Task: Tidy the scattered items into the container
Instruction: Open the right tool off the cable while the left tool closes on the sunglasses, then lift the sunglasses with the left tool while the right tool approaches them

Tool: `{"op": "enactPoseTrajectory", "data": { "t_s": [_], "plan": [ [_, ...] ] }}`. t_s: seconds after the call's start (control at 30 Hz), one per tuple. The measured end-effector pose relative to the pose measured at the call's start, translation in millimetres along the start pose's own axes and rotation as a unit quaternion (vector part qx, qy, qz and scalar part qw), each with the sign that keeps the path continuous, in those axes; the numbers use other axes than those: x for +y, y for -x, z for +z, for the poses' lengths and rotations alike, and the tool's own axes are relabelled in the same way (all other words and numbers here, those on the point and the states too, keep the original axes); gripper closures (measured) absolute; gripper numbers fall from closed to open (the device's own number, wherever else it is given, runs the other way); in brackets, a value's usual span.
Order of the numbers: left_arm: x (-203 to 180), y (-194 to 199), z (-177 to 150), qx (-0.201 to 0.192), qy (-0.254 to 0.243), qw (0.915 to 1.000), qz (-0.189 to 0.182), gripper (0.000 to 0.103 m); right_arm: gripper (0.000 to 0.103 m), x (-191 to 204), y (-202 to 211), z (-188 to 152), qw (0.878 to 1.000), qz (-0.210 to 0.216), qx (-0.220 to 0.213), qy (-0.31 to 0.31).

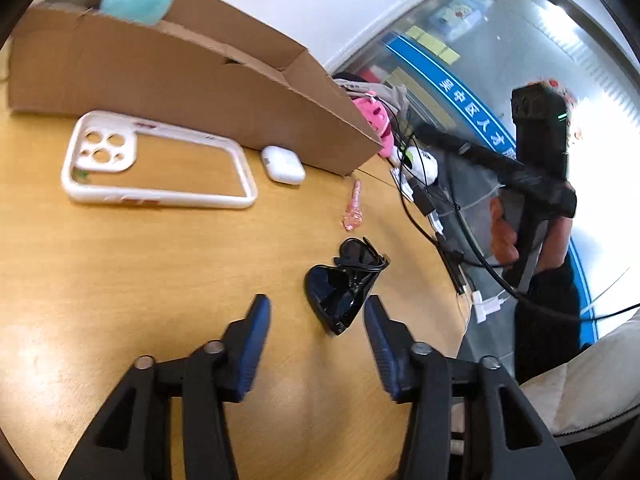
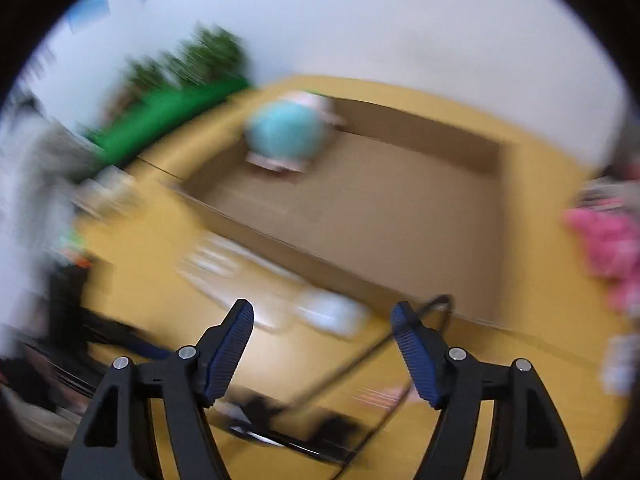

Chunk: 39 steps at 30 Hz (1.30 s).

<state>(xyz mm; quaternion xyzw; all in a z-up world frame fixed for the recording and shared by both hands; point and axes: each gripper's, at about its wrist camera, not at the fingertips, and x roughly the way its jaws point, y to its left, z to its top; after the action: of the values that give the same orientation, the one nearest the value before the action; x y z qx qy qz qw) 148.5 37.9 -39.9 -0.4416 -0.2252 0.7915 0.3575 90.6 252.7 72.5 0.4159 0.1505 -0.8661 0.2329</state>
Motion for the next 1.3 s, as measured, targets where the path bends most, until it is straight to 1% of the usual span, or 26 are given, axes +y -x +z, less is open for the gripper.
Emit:
{"op": "enactPoseTrajectory", "data": {
  "t_s": [0.03,0.07,0.1,0.13,0.17,0.2,0.23,0.27,0.3,0.4,0.47,0.5,0.53,0.57,0.63,0.67,0.77,0.83,1.03,1.07,1.1,1.13,1.17,1.2,1.23,1.3],
  "plan": [
    [-3,-2,1,0.002,-0.010,0.9999,0.000,0.043,0.032,-13,2,-7,0.999,-0.050,0.018,0.005],
    [-6,-3,3,0.003,-0.018,0.9998,-0.001,0.041,0.031,-29,4,-16,0.993,-0.109,0.038,0.009],
    [-10,-5,5,0.004,-0.029,0.9996,0.000,0.039,0.032,-47,7,-28,0.983,-0.170,0.066,0.015],
    [-13,-1,10,0.003,-0.043,0.9990,0.004,0.037,0.031,-58,8,-37,0.976,-0.196,0.090,0.020],
    [-18,-4,16,0.002,-0.057,0.9984,0.008,0.037,0.031,-67,8,-48,0.972,-0.199,0.123,0.026],
    [-25,-5,20,0.001,-0.071,0.9974,0.012,0.037,0.031,-73,7,-61,0.971,-0.176,0.156,0.036],
    [-32,-5,25,0.000,-0.090,0.9958,0.012,0.037,0.031,-75,6,-70,0.973,-0.152,0.171,0.043],
    [-39,-3,30,0.000,-0.105,0.9944,0.012,0.037,0.031,-73,5,-80,0.976,-0.106,0.183,0.043],
    [-48,-5,37,0.001,-0.124,0.9923,0.011,0.037,0.032,-73,6,-84,0.978,-0.078,0.188,0.036],
    [-66,-21,49,0.013,-0.150,0.9886,0.007,0.036,0.031,-70,10,-91,0.985,0.009,0.173,0.008],
    [-70,-41,52,0.039,-0.155,0.9870,0.012,0.037,0.031,-69,10,-92,0.986,0.046,0.162,-0.004],
    [-69,-53,51,0.056,-0.153,0.9864,0.022,0.038,0.031,-67,9,-92,0.985,0.066,0.159,-0.006],
    [-66,-67,48,0.079,-0.151,0.9847,0.037,0.044,0.031,-66,7,-93,0.984,0.077,0.160,-0.004],
    [-63,-77,46,0.096,-0.149,0.9830,0.048,0.053,0.031,-62,6,-94,0.983,0.082,0.162,0.001],
    [-56,-91,40,0.124,-0.142,0.9799,0.067,0.058,0.031,-55,6,-94,0.983,0.085,0.162,0.013],
    [-54,-94,38,0.128,-0.140,0.9795,0.068,0.060,0.032,-49,9,-93,0.984,0.084,0.157,0.022],
    [-50,-91,37,0.127,-0.140,0.9801,0.060,0.061,0.032,-32,12,-89,0.985,0.086,0.127,0.075],
    [-49,-91,37,0.130,-0.142,0.9797,0.057,0.061,0.032,-14,9,-86,0.982,0.095,0.111,0.116],
    [-50,-92,38,0.145,-0.158,0.9759,0.040,0.063,0.033,34,-7,-70,0.963,0.114,0.061,0.237],
    [-49,-91,38,0.146,-0.160,0.9756,0.037,0.063,0.036,40,-9,-67,0.958,0.125,0.053,0.252],
    [-48,-89,38,0.148,-0.161,0.9751,0.034,0.063,0.049,43,-12,-66,0.956,0.131,0.050,0.258],
    [-48,-88,38,0.150,-0.165,0.9745,0.031,0.063,0.069,45,-15,-66,0.953,0.138,0.049,0.264],
    [-47,-88,37,0.150,-0.167,0.9740,0.030,0.063,0.078,46,-15,-67,0.952,0.144,0.048,0.264],
    [-47,-87,37,0.151,-0.170,0.9733,0.030,0.063,0.091,47,-16,-68,0.952,0.153,0.043,0.262],
    [-47,-87,36,0.151,-0.174,0.9727,0.028,0.063,0.095,48,-15,-70,0.953,0.157,0.036,0.258],
    [-46,-86,36,0.152,-0.174,0.9726,0.024,0.063,0.097,49,-17,-73,0.954,0.171,0.031,0.246]
  ]
}}
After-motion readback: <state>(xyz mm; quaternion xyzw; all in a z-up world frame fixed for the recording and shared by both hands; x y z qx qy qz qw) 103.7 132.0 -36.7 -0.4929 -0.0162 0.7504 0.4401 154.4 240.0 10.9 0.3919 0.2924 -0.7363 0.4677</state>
